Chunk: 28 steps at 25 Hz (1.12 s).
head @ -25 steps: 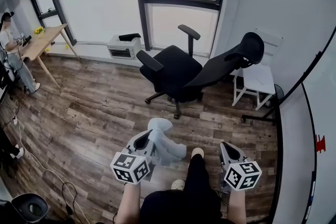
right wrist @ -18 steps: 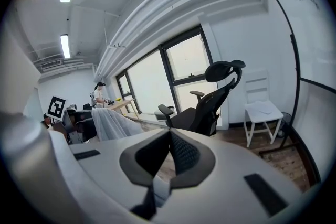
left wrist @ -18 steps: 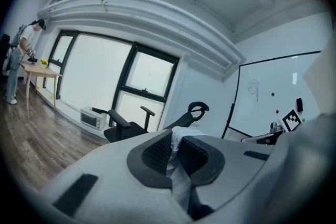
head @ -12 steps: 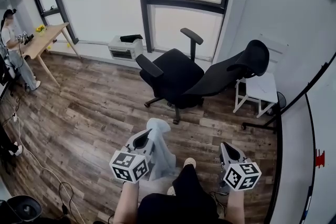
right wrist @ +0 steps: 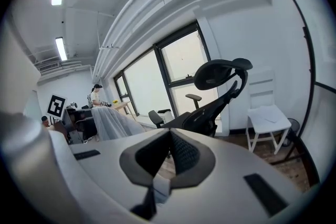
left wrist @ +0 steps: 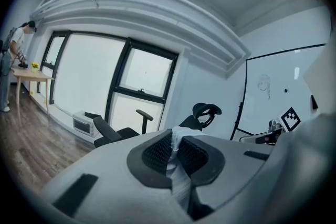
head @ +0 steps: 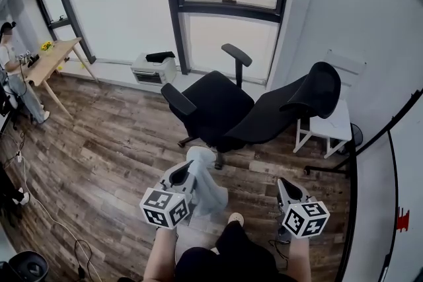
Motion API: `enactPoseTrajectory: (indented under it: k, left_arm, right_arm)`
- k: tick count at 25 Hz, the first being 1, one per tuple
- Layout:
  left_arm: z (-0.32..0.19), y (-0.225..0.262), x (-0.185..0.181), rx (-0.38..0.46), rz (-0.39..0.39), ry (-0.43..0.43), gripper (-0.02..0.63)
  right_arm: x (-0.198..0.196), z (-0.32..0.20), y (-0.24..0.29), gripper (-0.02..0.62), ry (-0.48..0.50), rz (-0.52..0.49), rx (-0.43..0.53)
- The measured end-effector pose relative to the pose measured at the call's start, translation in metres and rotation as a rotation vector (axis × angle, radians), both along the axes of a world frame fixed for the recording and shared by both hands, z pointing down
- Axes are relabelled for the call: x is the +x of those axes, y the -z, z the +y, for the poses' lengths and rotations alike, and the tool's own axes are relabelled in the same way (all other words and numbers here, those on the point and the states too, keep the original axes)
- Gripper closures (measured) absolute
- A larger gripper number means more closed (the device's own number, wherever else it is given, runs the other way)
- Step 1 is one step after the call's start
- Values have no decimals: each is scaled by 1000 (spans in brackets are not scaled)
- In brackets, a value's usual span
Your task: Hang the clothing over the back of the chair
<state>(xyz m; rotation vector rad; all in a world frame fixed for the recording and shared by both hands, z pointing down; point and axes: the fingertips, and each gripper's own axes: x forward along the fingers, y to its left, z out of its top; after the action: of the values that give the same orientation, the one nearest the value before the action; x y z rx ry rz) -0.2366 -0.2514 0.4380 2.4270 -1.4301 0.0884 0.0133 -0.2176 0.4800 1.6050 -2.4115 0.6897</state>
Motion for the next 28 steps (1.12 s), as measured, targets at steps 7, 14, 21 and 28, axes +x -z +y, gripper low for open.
enactPoseTrajectory:
  k: [7, 14, 21, 28]
  left_arm:
    - [-59, 4, 25, 7, -1, 12, 598]
    - [-104, 2, 41, 10, -6, 34, 598]
    - [-134, 5, 47, 33, 4, 57, 598]
    - [-158, 4, 55, 31, 13, 57, 598]
  right_arm:
    - [25, -55, -2, 595, 10, -4, -4]
    - [43, -104, -6, 595, 24, -22, 6]
    - [47, -138, -8, 595, 48, -33, 20]
    - [52, -142, -8, 595, 43, -42, 18]
